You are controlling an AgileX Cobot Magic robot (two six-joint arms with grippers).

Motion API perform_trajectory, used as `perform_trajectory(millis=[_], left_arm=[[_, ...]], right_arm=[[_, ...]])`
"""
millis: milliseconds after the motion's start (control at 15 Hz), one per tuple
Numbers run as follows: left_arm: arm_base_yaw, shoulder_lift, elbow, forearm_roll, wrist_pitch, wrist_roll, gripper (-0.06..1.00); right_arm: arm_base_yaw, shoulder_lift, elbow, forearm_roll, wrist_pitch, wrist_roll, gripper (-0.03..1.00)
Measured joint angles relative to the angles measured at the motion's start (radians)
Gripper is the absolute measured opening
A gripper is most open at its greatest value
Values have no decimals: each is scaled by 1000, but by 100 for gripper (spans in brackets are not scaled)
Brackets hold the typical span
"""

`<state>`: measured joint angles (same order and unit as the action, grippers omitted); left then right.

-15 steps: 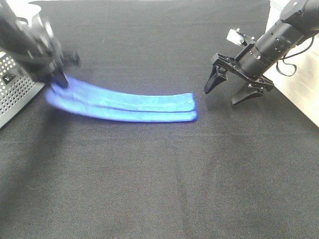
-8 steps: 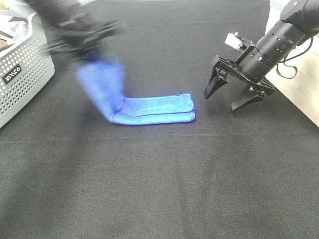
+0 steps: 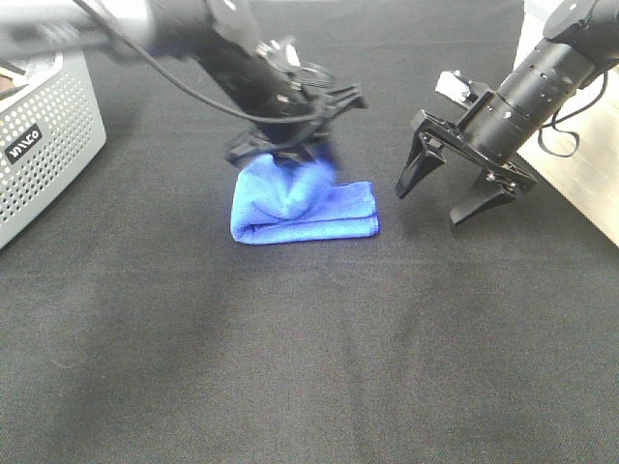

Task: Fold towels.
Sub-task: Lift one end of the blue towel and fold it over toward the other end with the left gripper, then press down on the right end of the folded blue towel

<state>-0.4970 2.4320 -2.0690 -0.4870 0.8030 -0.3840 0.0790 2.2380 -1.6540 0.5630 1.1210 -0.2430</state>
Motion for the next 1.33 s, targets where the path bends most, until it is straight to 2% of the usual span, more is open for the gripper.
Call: perform_trajectory(millis=[133,200,333,467,600,667,733,800,1000,1067,1133,1200,1333], left_arm=[[-7,7,-7,-93,-54,6,65],[-7,7,-14,-137,-78,21,69],[1,7,-63,-175,-73,78,71],[37,7,-141,-180,-7,168,71],[97,7,-227,-165,83,256,71],[128,7,-261,-148,125,268,71],[163,7,-290,-124,170,269,71],[163,7,-290,-124,170,269,71],[251,7,-314,-74,270,269,71],[284,7,-314,-20,316,269,71],[286,7,-314,14,331,269,71],[286,7,-314,14,331,269,71],[285,7,-314,65,352,269,71]], right_arm=[[0,-16,0,11,-3,1,79],[0,-32,0,15,-5,1,79],[0,-77,0,35,-21,-2,79],[1,-95,0,115,-22,-9,79],[27,-96,0,244,-30,-89,79],[52,-96,0,312,-45,-124,79],[90,-96,0,379,-76,-152,79],[90,-96,0,379,-76,-152,79],[192,-42,0,546,-159,-218,79],[226,25,0,656,-168,-297,79],[231,61,0,701,-168,-327,78],[231,61,0,701,-168,-327,78],[215,150,0,716,-174,-347,78]])
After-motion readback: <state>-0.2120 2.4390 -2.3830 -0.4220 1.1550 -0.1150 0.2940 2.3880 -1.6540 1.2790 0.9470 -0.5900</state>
